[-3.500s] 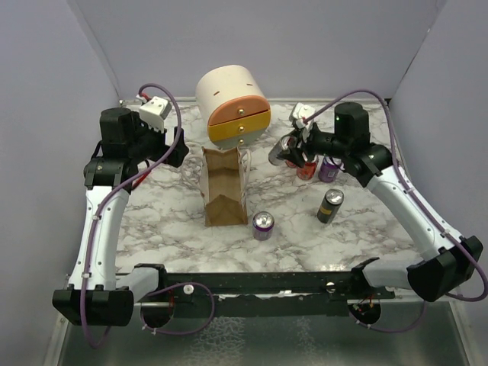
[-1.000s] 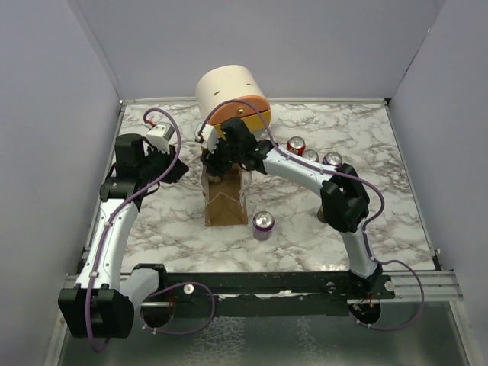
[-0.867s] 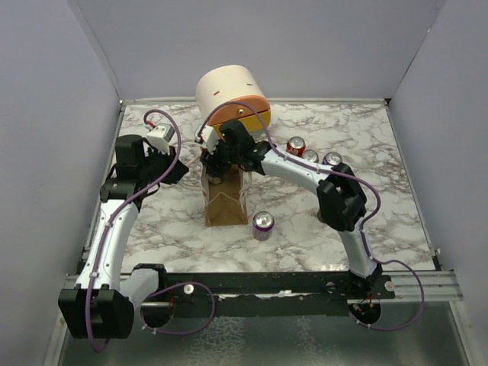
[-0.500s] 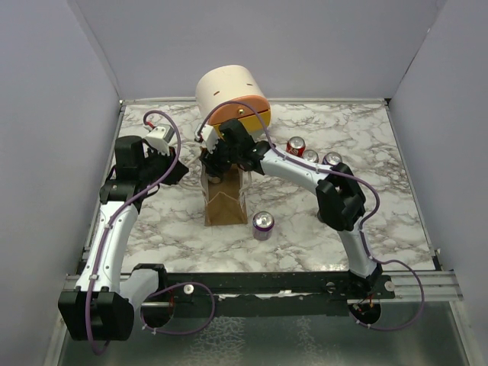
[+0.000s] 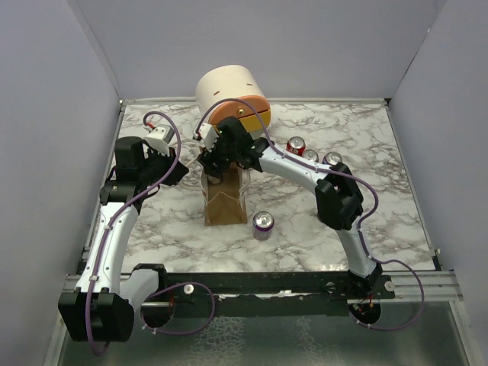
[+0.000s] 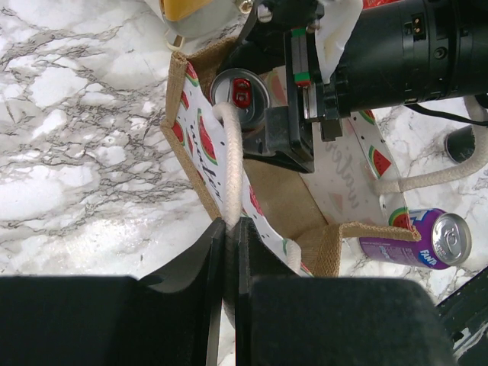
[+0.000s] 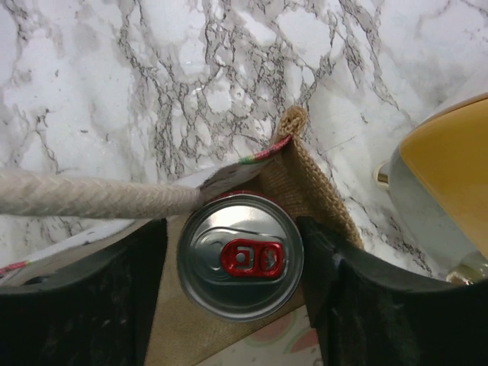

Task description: Place the beverage into the canvas bag

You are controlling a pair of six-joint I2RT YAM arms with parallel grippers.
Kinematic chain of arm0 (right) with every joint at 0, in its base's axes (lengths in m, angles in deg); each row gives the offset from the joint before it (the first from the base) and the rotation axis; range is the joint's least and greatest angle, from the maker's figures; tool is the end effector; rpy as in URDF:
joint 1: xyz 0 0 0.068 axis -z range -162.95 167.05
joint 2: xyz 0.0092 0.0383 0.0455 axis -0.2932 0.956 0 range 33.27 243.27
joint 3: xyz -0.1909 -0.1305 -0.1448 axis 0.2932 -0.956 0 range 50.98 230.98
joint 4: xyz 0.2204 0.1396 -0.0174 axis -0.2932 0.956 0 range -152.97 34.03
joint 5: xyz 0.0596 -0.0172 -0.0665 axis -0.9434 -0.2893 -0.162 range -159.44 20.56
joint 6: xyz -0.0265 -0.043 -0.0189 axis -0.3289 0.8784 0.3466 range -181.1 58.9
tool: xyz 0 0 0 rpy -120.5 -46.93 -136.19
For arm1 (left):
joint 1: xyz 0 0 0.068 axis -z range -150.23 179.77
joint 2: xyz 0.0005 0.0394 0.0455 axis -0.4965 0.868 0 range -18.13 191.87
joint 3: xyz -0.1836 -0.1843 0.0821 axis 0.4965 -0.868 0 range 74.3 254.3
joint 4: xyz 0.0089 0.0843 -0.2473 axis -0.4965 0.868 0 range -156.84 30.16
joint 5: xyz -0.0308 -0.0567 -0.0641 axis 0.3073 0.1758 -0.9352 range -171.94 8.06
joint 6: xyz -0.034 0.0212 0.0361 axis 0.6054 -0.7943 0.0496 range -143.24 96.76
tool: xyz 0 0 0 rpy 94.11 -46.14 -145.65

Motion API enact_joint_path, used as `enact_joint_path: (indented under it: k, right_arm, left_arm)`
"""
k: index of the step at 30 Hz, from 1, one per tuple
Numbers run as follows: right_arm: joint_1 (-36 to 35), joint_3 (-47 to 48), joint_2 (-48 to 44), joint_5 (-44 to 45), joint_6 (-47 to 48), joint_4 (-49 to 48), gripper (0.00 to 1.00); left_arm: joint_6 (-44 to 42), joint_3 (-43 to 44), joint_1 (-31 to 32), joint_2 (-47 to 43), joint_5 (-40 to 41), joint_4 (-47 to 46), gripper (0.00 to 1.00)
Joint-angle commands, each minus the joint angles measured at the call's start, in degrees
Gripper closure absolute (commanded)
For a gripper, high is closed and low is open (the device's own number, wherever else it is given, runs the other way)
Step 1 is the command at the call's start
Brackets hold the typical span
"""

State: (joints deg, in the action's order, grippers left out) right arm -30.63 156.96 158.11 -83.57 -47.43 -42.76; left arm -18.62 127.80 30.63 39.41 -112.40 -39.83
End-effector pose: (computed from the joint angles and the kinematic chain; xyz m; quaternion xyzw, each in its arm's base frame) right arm 0.3345 0.3803 0.2393 -0.5026 0.7436 0.2310 0.3756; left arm 0.2163 -0.0213 0.3248 0.1017 0.8438 -0.2511 0.4633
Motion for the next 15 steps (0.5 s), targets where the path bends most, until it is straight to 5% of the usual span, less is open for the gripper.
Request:
enact_joint_path:
  k: [1, 7, 15]
  right_arm:
    - [-0.31, 3.45, -0.91, -0.15, 0.63, 0.27, 0.27]
    - [-0.31, 5.30, -2.89, -1.51, 1.22, 2.05, 0.09]
    - [-0.31, 4.33, -10.95, -2.26, 3.05, 3.11, 0.06]
  left_arm:
    - [0.73, -0.46, -0.18, -0.12, -1.27, -1.58, 1.00]
    - [1.43, -0.44, -0.16, -0.06, -1.18, -1.94, 1.00]
    - [2.09, -0.40, -0.20, 0.26, -0.92, -2.33, 1.00]
